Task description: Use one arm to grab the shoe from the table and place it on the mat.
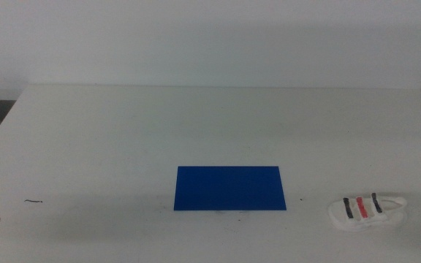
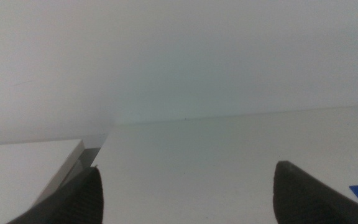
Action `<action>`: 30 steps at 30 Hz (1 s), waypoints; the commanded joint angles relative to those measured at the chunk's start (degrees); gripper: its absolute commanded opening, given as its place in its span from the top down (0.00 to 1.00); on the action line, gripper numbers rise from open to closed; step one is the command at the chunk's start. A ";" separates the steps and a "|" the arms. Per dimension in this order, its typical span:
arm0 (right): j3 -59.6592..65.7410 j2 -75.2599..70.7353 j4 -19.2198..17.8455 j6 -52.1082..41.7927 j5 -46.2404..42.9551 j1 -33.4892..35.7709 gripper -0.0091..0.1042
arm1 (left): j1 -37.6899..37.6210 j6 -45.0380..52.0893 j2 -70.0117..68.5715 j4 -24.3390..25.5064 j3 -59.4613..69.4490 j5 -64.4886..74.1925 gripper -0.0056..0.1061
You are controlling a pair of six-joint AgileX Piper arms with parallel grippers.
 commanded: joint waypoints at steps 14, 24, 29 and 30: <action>-28.84 33.08 2.08 -14.50 23.77 5.18 0.16 | -0.02 -0.08 0.28 -0.23 0.02 -0.70 0.11; -57.95 68.32 4.65 -60.54 56.59 9.24 0.16 | -0.02 -0.08 0.28 -0.23 0.02 -0.70 0.11; -59.43 79.67 7.26 -62.66 53.34 9.59 0.16 | -0.02 -0.08 0.28 -0.23 0.02 -0.70 0.11; -59.43 81.31 7.26 -62.53 53.24 9.72 0.16 | -0.02 -0.08 0.28 -0.23 0.02 -0.70 0.11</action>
